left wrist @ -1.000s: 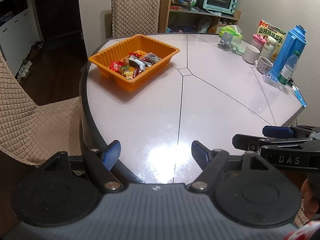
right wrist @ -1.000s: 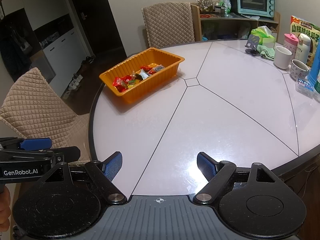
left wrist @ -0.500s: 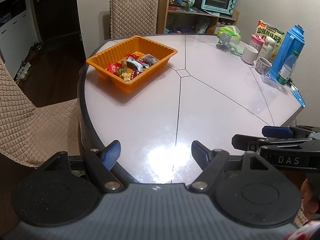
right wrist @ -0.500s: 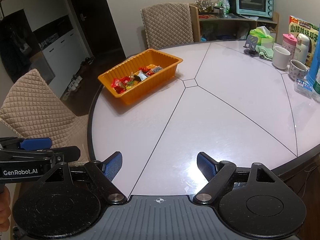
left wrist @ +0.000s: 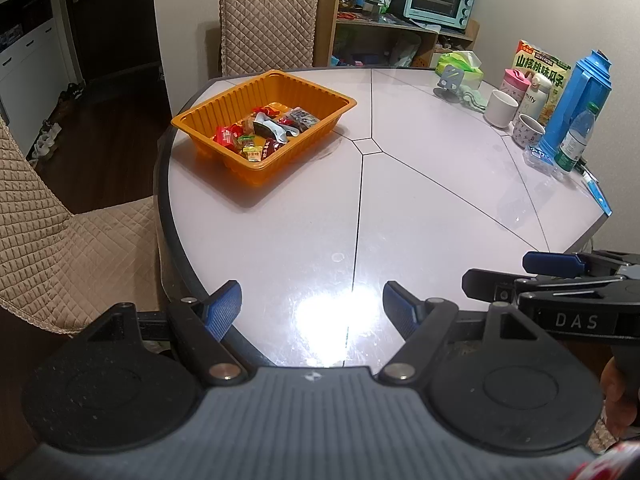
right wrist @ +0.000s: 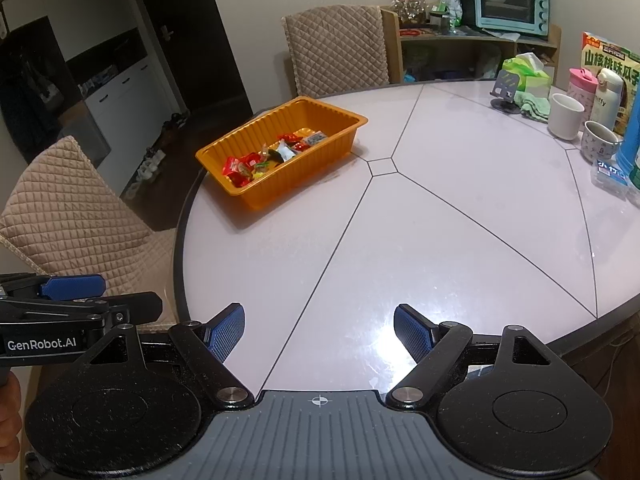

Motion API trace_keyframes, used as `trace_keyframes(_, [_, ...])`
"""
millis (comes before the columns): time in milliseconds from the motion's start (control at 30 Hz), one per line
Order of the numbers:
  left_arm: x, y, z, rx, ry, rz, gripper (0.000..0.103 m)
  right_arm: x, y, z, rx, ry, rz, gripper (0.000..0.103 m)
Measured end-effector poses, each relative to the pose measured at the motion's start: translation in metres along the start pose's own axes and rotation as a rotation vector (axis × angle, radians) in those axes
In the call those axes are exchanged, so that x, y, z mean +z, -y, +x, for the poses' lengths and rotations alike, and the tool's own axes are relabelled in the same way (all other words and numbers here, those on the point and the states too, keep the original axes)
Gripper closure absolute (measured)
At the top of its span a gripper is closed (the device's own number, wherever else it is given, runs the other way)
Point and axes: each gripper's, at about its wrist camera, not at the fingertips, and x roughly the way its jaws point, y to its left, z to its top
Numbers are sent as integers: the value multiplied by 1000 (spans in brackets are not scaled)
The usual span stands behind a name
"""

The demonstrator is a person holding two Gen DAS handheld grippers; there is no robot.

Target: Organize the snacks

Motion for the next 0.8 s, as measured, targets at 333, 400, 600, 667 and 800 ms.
trace_keyframes(333, [0, 0, 0, 0, -1, 0, 27, 0, 0, 0, 0, 0, 0, 22])
trace_keyframes(400, [0, 0, 0, 0, -1, -1, 27, 0, 0, 1, 1, -1, 0, 22])
trace_keyframes(600, [1, 0, 1, 0, -1, -1, 27, 0, -1, 2, 1, -2, 0, 22])
trace_keyframes(667, [1, 0, 1, 0, -2, -1, 27, 0, -1, 2, 2, -2, 0, 22])
trace_keyframes(800, [-1, -1, 1, 1, -3, -2, 27, -1, 0, 4, 3, -4, 0, 22])
